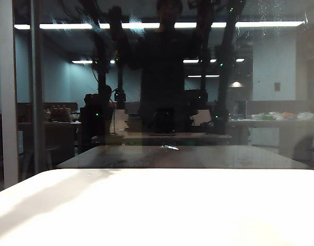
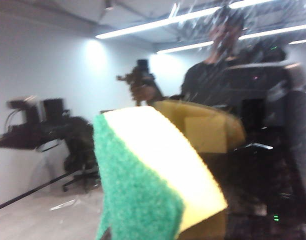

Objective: Reach upward to find where there is water on the glass, pick up the sponge from the table, dry the water, and finally place the sponge back on the table.

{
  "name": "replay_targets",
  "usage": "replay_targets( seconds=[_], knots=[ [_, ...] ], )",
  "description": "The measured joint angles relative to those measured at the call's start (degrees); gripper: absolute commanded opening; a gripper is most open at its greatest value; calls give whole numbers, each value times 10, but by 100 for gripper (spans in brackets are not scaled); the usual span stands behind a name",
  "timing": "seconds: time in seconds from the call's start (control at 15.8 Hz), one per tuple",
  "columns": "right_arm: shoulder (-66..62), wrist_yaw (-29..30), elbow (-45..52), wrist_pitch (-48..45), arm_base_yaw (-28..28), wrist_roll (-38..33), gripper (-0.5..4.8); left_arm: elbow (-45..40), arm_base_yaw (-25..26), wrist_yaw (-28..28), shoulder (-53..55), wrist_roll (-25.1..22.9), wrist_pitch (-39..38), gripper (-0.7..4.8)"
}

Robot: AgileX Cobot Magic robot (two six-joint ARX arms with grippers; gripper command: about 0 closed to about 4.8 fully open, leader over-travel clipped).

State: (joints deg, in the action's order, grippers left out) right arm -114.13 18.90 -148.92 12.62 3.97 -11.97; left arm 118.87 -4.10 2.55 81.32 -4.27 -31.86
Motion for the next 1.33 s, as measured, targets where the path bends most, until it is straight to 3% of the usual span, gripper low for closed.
replay_targets(
  seconds=[0.38,0.95,1.14,1.33],
  knots=[
    [-18,-7,0,-35,-32,-9,-5,0,0,-1,0,0,-2,-6],
    [-18,-22,-4,-80,-221,-166,-5,0,0,-1,0,0,-2,-6],
    [-18,-9,-4,-86,-226,-181,-5,0,0,-1,0,0,-2,-6],
    [-18,-3,-4,-107,-183,-181,-5,0,0,0,0,0,-2,-6]
  ],
)
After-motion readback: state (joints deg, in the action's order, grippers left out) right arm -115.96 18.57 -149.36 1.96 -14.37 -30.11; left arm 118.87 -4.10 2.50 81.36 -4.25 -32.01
